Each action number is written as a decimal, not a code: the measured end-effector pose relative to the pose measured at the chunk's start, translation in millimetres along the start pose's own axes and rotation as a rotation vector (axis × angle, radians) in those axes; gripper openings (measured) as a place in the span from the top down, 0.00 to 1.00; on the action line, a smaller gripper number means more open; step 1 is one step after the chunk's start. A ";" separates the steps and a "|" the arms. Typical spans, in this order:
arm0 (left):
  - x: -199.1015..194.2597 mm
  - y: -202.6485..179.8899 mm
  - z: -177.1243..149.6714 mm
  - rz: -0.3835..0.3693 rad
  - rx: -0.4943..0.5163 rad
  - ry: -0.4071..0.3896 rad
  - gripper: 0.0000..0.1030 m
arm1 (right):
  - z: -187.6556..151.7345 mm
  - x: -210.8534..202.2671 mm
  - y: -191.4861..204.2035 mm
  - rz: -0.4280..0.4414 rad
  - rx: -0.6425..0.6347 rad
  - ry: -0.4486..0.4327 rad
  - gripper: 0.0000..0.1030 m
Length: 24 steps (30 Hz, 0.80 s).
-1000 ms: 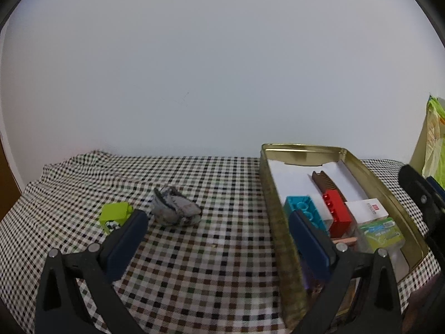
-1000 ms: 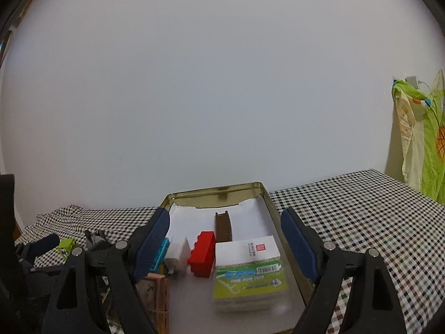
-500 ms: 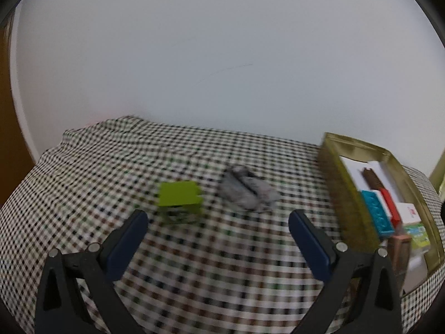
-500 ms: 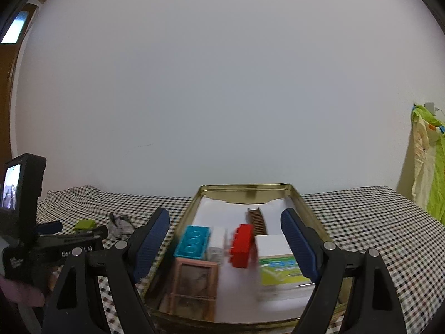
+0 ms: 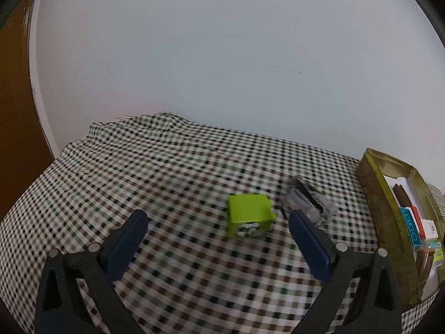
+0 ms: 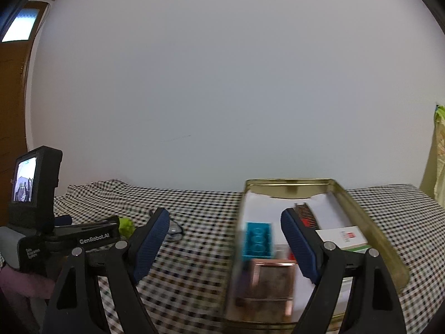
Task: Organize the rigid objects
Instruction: 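Move the left tool to the lime Lego block while the right approaches the grey cloth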
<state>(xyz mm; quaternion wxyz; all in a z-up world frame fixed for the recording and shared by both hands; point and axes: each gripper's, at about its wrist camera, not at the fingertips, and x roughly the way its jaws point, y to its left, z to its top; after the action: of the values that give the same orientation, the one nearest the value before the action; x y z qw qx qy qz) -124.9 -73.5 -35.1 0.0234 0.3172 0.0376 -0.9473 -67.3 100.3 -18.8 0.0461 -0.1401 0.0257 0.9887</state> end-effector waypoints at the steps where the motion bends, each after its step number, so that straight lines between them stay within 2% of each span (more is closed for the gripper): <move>1: 0.8 3.1 0.3 0.003 -0.004 0.001 0.01 | 0.5 -2.8 1.5 0.002 0.001 0.002 0.18; 8: 2.3 18.5 3.3 0.017 -0.019 0.006 0.01 | 2.2 17.8 25.6 0.030 0.005 0.029 0.18; 16: 5.8 36.7 9.3 0.075 -0.007 -0.011 0.01 | 3.0 37.6 48.0 0.038 -0.010 0.065 0.18; 24: 10.0 48.3 11.3 0.094 -0.024 0.003 0.01 | 2.1 61.9 57.6 0.049 -0.005 0.134 0.18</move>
<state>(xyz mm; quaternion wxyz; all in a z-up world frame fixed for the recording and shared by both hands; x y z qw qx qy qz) -136.3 -122.8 -34.9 0.0716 0.3198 0.0340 -0.9442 -132.8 48.4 -32.0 0.0197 -0.2056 0.0296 0.9780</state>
